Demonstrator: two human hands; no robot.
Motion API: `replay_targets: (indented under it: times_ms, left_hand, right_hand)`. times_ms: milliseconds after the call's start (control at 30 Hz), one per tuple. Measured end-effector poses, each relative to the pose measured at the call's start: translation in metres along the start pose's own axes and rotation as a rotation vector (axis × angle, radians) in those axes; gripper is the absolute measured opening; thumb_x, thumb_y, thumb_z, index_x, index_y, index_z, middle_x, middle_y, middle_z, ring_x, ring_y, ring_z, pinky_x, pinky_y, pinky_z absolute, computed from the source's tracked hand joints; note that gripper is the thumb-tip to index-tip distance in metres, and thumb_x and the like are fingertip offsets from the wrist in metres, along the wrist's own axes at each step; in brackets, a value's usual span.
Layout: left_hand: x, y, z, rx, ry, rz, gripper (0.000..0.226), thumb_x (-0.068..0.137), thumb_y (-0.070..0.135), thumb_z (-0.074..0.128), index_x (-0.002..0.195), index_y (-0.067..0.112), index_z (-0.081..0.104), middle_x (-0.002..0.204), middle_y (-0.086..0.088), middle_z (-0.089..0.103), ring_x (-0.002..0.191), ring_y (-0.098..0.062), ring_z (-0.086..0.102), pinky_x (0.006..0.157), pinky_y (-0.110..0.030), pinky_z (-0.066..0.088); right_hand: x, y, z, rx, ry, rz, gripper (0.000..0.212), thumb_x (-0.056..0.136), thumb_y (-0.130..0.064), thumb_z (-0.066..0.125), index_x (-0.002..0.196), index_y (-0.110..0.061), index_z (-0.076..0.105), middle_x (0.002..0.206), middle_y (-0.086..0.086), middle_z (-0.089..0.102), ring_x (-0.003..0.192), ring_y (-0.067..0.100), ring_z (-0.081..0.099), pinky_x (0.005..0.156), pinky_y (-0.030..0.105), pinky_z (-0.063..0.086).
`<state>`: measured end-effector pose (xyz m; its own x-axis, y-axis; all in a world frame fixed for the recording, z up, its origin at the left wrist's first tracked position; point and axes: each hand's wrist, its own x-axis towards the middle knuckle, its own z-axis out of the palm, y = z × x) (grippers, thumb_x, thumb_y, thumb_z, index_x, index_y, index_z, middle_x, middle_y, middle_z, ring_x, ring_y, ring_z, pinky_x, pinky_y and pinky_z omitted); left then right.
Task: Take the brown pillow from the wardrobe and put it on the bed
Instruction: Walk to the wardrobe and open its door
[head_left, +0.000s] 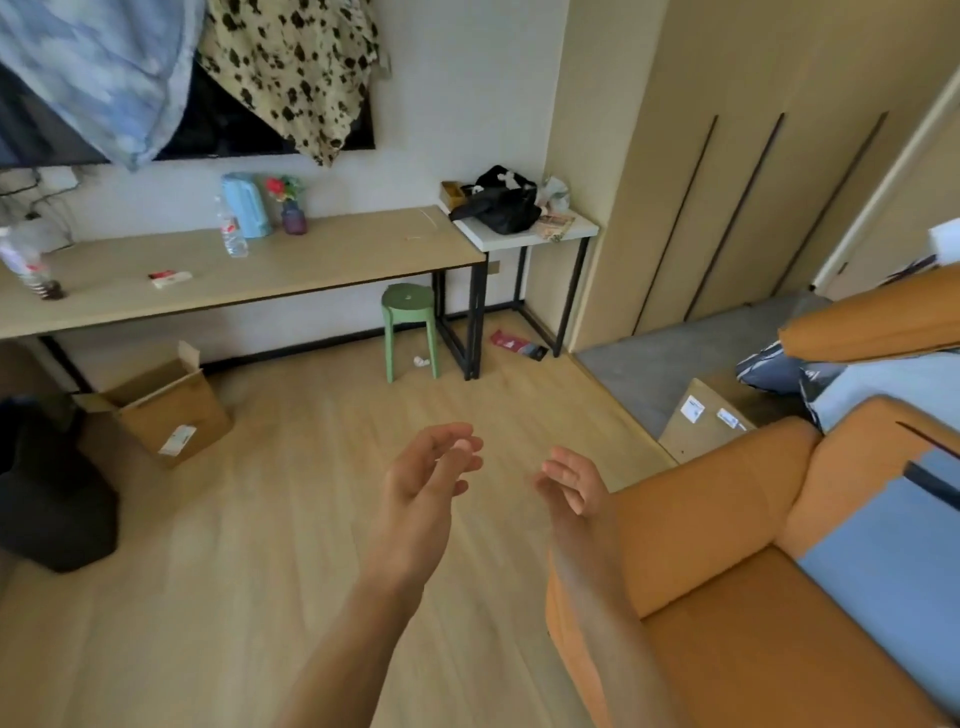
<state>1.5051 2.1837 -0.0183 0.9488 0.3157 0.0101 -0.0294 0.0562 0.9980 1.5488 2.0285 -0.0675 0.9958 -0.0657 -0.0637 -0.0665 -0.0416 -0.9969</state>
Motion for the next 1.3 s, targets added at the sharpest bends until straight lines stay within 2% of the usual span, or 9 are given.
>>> replay_targets:
  times_ms: [100,267,367,467,700,933,1100,1200,1300]
  left_hand:
    - [0.049,-0.006,0.003,0.002,-0.05,-0.016,0.033,0.089,0.04,0.055,0.112,0.024,0.073,0.107,0.007,0.078,0.101,-0.012,0.073,0.09,-0.037,0.054]
    - [0.137,-0.02,0.008,0.022,-0.075,-0.028,0.033,0.088,0.038,0.055,0.111,0.023,0.072,0.107,0.006,0.078,0.1,-0.013,0.073,0.088,-0.031,0.053]
    - [0.199,-0.028,0.015,0.04,-0.078,-0.03,0.033,0.087,0.037,0.055,0.111,0.021,0.072,0.107,0.006,0.078,0.1,-0.013,0.073,0.086,-0.029,0.052]
    - [0.266,-0.032,0.025,0.067,-0.083,-0.012,0.033,0.087,0.037,0.055,0.111,0.022,0.072,0.107,0.007,0.077,0.1,-0.012,0.073,0.086,-0.029,0.052]
    - [0.411,-0.023,0.064,0.108,-0.082,0.03,0.031,0.088,0.038,0.054,0.109,0.025,0.074,0.104,0.009,0.077,0.1,-0.012,0.072,0.084,-0.029,0.054]
    - [0.524,-0.039,0.101,0.081,-0.133,-0.032,0.031,0.089,0.038,0.056,0.11,0.023,0.073,0.105,0.007,0.078,0.099,-0.013,0.073,0.086,-0.032,0.054]
    - [0.621,-0.053,0.145,0.054,-0.247,-0.054,0.033,0.087,0.038,0.056,0.109,0.02,0.073,0.105,0.006,0.078,0.099,-0.014,0.073,0.084,-0.029,0.054]
    - [0.681,-0.058,0.173,0.04,-0.346,-0.056,0.031,0.086,0.037,0.057,0.106,0.02,0.072,0.105,0.003,0.077,0.099,-0.016,0.072,0.083,-0.024,0.054]
    - [0.746,-0.054,0.205,0.037,-0.437,-0.042,0.027,0.089,0.037,0.058,0.105,0.02,0.073,0.102,0.004,0.077,0.097,-0.015,0.072,0.087,-0.03,0.055]
  right_hand:
    - [0.042,0.003,0.014,0.016,0.048,0.033,0.03,0.101,-0.024,0.069,0.13,-0.028,0.065,0.122,-0.009,0.07,0.102,-0.016,0.063,0.083,0.014,0.045]
    - [0.132,0.007,0.043,0.038,0.107,0.054,0.03,0.1,-0.017,0.068,0.13,-0.022,0.065,0.119,-0.007,0.071,0.116,0.009,0.064,0.088,0.021,0.046]
    - [0.196,0.008,0.063,0.017,0.099,0.036,0.031,0.101,-0.016,0.067,0.131,-0.02,0.064,0.12,-0.007,0.07,0.117,0.011,0.063,0.089,0.02,0.046]
    - [0.269,0.004,0.084,0.027,0.082,0.026,0.034,0.101,-0.019,0.067,0.135,-0.02,0.062,0.123,-0.005,0.069,0.119,0.015,0.063,0.098,0.028,0.047]
    - [0.435,-0.018,0.108,0.051,0.062,-0.023,0.029,0.1,-0.027,0.069,0.126,-0.035,0.059,0.117,-0.02,0.065,0.113,-0.003,0.06,0.093,0.019,0.047]
    - [0.531,-0.011,0.103,0.016,0.153,0.034,0.031,0.098,-0.029,0.07,0.128,-0.03,0.063,0.117,-0.018,0.067,0.111,-0.002,0.062,0.086,0.016,0.045]
    - [0.611,-0.001,0.096,0.021,0.262,0.073,0.026,0.099,-0.022,0.07,0.123,-0.028,0.065,0.117,-0.01,0.071,0.109,-0.002,0.064,0.087,0.017,0.046]
    - [0.667,-0.003,0.094,0.026,0.349,0.075,0.028,0.099,-0.017,0.07,0.126,-0.02,0.066,0.117,-0.004,0.072,0.111,0.009,0.066,0.088,0.019,0.046]
    - [0.724,-0.018,0.094,0.025,0.428,0.075,0.026,0.099,-0.02,0.07,0.125,-0.024,0.067,0.119,-0.005,0.071,0.11,0.01,0.066,0.083,0.02,0.046]
